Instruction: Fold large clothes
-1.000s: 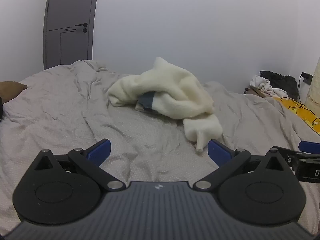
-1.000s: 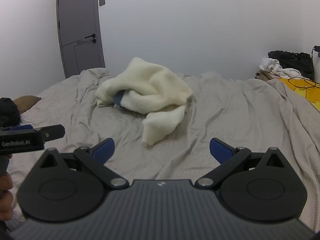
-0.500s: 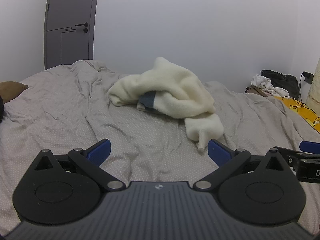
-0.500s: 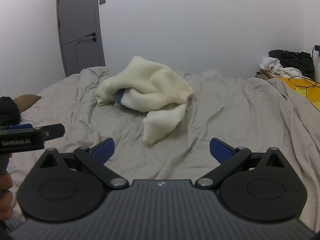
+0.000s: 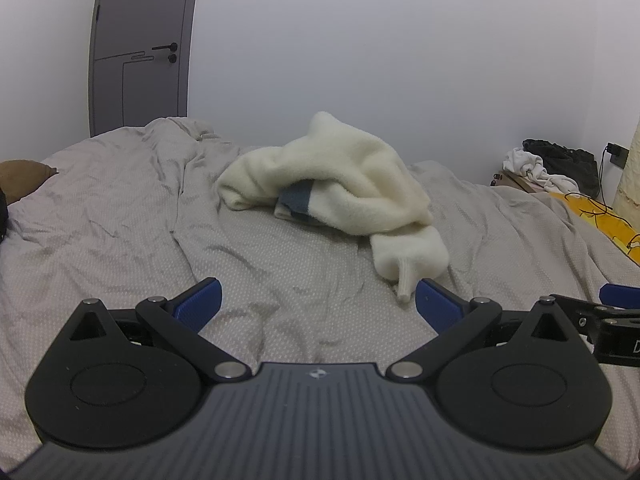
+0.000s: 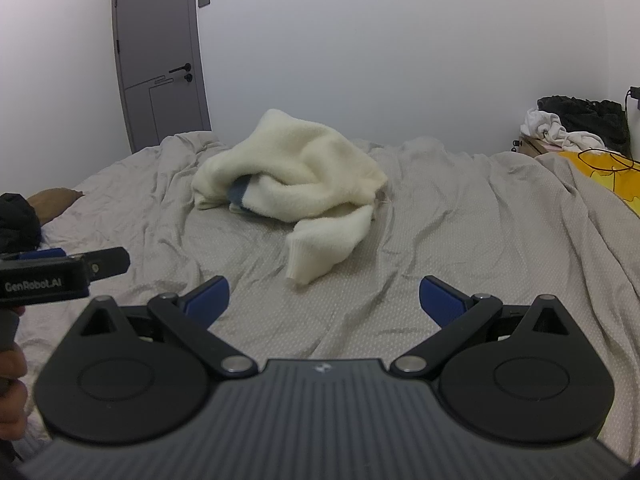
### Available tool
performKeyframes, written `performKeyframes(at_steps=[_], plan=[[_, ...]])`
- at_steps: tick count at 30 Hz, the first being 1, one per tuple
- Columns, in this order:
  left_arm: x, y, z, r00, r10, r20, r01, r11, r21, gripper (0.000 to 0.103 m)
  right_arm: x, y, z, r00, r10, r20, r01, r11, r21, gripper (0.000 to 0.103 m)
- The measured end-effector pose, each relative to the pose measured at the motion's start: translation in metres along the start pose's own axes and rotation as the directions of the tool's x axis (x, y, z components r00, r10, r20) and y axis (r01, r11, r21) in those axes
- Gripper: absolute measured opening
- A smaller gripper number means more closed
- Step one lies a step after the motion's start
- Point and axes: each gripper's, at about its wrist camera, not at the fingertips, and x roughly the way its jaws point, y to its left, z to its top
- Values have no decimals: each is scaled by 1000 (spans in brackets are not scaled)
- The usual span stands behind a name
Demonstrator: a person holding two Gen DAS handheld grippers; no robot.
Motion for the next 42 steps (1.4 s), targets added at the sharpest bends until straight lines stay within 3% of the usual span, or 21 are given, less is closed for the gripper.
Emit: performKeyframes(at_steps=[42], plan=[[6,2,-3,1000,-9,-11,8,1000,-14,103,0,-1,0,1000,6,-10,-6,1000,14,103]])
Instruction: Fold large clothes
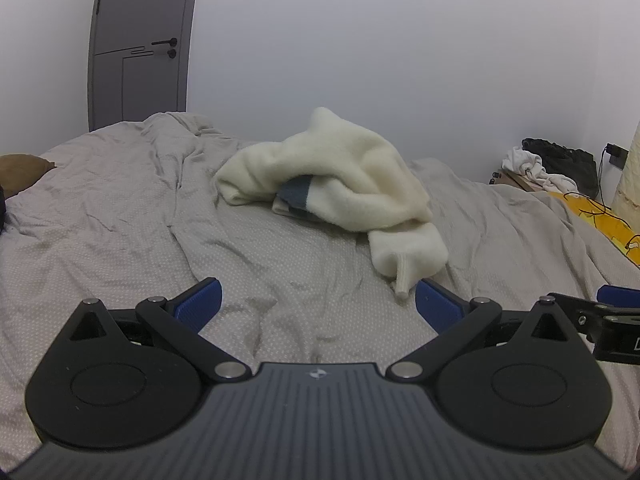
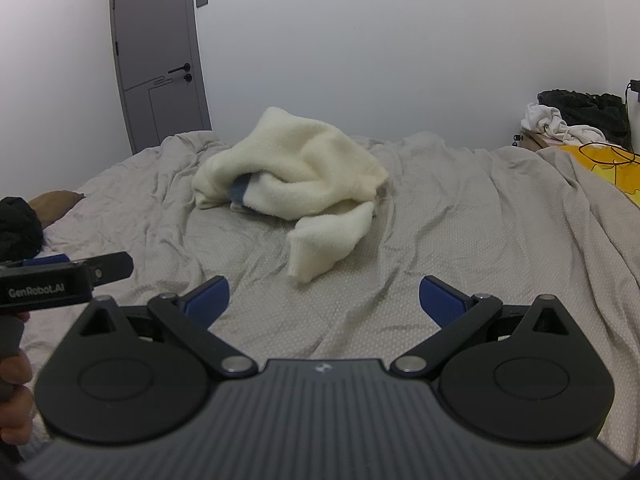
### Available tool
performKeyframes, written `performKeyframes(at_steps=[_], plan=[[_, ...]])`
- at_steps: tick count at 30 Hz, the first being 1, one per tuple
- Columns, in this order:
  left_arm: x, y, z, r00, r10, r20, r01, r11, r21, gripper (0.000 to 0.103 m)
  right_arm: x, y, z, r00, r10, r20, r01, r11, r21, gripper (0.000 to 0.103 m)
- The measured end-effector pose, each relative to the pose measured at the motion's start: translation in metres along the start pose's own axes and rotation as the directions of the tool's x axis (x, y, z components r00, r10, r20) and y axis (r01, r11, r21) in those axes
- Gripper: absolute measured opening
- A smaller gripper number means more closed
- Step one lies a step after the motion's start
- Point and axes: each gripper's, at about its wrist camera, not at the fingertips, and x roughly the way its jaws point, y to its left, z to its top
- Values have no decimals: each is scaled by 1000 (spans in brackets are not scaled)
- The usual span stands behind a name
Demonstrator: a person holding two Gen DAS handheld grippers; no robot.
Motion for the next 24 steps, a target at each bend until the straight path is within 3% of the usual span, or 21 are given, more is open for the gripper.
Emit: performKeyframes(at_steps=[14,24], plan=[[4,-4,-3,1000,-5,-7,5,1000,13,103,1,1,0,1000,-8,-4,8,1000,-5,103],[21,-7,-7,996,-83,-7,84,996,15,103,12,-8,-2,1000,3,-23,-2,998,67,103]])
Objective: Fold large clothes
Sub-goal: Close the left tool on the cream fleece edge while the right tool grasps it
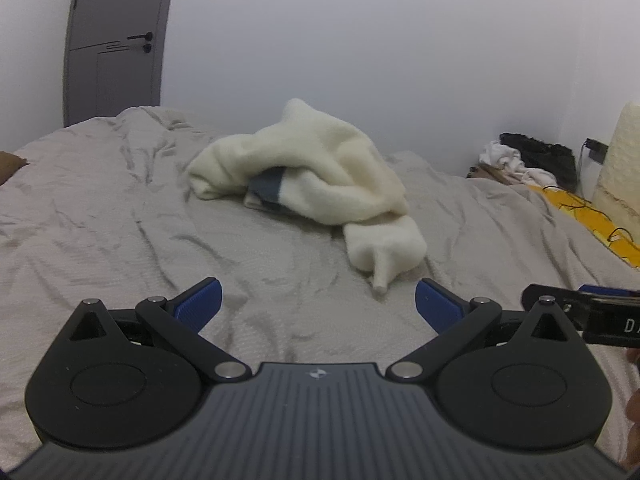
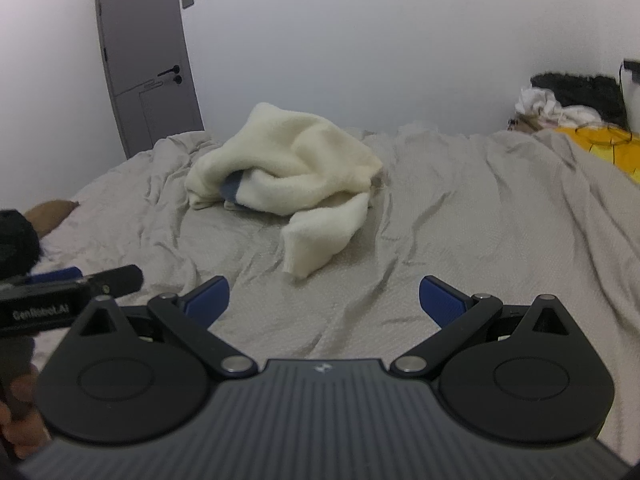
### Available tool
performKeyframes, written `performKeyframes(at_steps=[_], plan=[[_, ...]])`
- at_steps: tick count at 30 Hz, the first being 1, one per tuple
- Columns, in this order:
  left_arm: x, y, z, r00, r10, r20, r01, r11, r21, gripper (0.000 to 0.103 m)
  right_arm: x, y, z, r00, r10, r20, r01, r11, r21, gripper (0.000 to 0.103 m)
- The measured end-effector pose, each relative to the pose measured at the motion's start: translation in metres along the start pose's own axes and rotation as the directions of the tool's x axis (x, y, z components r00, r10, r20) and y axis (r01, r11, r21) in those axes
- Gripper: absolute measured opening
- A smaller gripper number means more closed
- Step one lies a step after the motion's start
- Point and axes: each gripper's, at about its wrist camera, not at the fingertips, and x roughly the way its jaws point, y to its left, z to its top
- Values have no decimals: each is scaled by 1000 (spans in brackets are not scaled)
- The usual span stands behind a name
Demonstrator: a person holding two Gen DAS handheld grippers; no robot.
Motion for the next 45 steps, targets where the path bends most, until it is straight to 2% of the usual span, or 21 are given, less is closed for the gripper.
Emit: performKeyframes(at_steps=[7,9,12,17,20,25,26,32,34,36,39,41,45], plan=[[14,-7,3,1000,0,24,0,1000,2,103,8,-5,1,1000,16,3,-16,1000,19,103],[23,-10,9,1000,8,11,-8,1000,2,103,14,-6,5,1000,9,4,-9,1000,16,103],[38,-14,21,1000,4,-1,-4,1000,7,103,26,-12,18,1000,1,1,-1,1000,8,103],[65,-18,46,1000,26,-1,-26,997,71,103,44,-28,47,1000,1,0,-1,1000,30,103],[87,-16,62,1000,14,-18,-12,997,70,103,62,-41,65,1000,21,-10,-21,996,89,103],[146,-22,81,999,10,-44,-5,993,122,103,119,-63,91,995,96,-28,-88,977,195,102],[158,-23,83,999,1,-44,5,991,132,103,134,-68,95,994,107,-29,-98,972,216,99],[235,-29,89,994,-90,-65,100,979,179,103,228,-93,112,990,137,-37,-120,945,304,96],[261,-34,89,992,-112,-62,123,969,216,103,260,-104,115,987,154,-47,-130,932,337,90],[282,-39,87,988,-138,-70,151,956,250,103,291,-114,117,982,179,-55,-148,922,359,80],[312,-46,83,981,-167,-99,189,940,285,99,332,-125,119,979,192,-67,-154,913,377,76],[326,-50,81,980,-168,-107,193,934,300,98,351,-131,120,974,215,-64,-172,900,401,72],[346,-58,79,988,-114,-102,143,928,344,91,378,-139,123,971,230,-58,-180,875,448,70]])
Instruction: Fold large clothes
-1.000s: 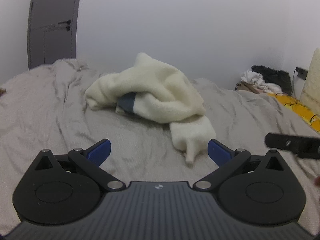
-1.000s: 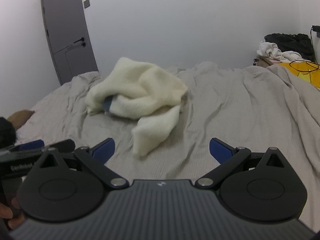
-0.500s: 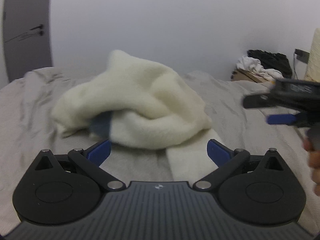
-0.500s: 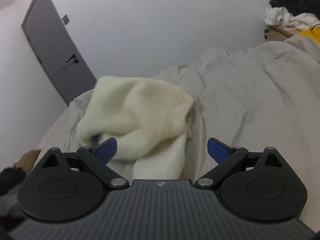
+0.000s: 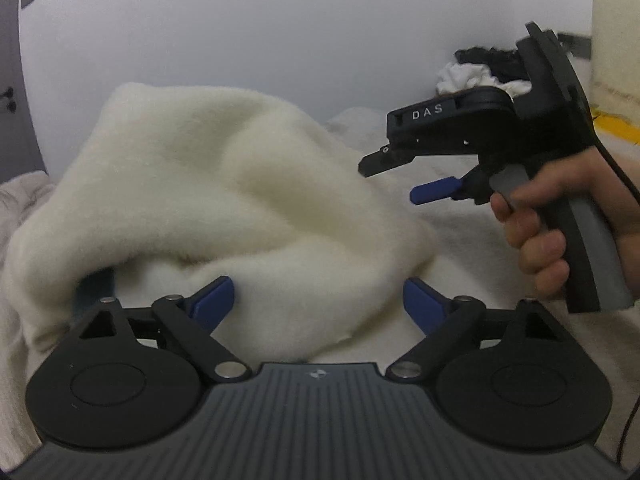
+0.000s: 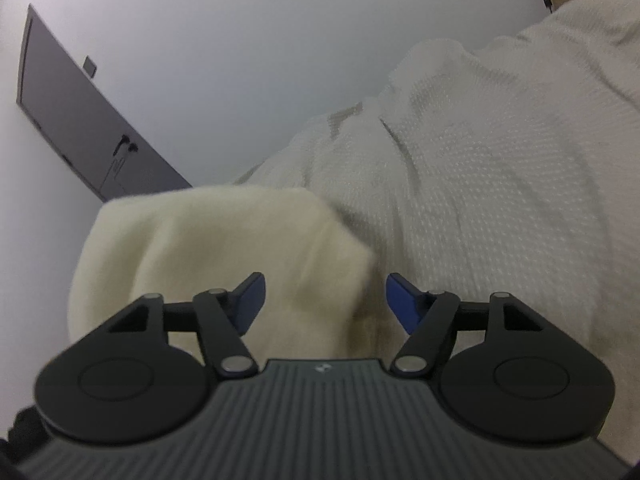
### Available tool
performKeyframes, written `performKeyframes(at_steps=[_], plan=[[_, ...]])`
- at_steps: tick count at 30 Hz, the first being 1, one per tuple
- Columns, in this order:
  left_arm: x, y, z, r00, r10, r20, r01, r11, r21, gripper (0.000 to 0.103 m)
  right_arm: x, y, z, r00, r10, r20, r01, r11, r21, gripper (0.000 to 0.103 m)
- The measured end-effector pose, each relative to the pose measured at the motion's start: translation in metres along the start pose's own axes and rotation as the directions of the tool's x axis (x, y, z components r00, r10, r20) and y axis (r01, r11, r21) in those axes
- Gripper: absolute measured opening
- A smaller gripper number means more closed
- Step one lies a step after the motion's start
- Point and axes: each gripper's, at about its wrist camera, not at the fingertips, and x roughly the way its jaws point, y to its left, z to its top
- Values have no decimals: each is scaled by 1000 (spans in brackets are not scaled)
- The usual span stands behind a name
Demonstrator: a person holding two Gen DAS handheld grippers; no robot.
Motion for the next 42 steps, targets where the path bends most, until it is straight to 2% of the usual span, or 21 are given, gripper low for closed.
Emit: performKeyframes(at_steps=[1,4,6,7,9,12,14,19,26,29,31,35,38,42], plan=[[6,0,1,1000,7,-4,-7,1000,1,89,5,-2,2,1000,-3,-6,3,1000,11,68],[17,-1,1,1000,18,-16,-18,1000,6,80,20,-8,7,998,45,-32,-43,996,73,55],[18,2,1,999,35,-13,-35,999,4,64,27,-8,10,996,67,-52,-62,994,95,45],[17,3,2,999,40,-9,-39,999,2,61,28,-7,12,996,71,-54,-65,993,97,39],[13,7,4,1000,30,-6,-30,999,-14,41,26,-6,15,997,66,-48,-61,994,93,20],[0,14,9,1000,14,17,-13,998,-66,21,10,4,19,997,77,-15,-75,994,76,14],[-12,19,12,999,18,44,-13,995,-101,17,-7,13,20,996,91,15,-92,995,42,14],[-66,24,19,988,60,144,-38,988,-148,14,-52,48,26,989,123,87,-119,992,-53,13],[-164,28,18,964,112,240,-57,973,-225,12,-141,103,13,961,195,194,-159,969,-190,13],[-213,27,8,957,125,263,-57,966,-253,12,-184,126,-4,950,223,221,-166,954,-250,13],[-240,22,3,951,136,277,-62,963,-262,6,-213,140,-17,944,234,234,-162,943,-289,13],[-305,11,-20,946,159,284,-78,958,-277,6,-267,156,-49,932,259,253,-166,927,-337,13],[-339,8,-43,950,164,266,-77,948,-309,5,-296,162,-75,935,257,246,-162,923,-349,13],[-372,-3,-73,946,187,265,-96,942,-322,5,-321,167,-112,944,239,226,-138,911,-388,13]])
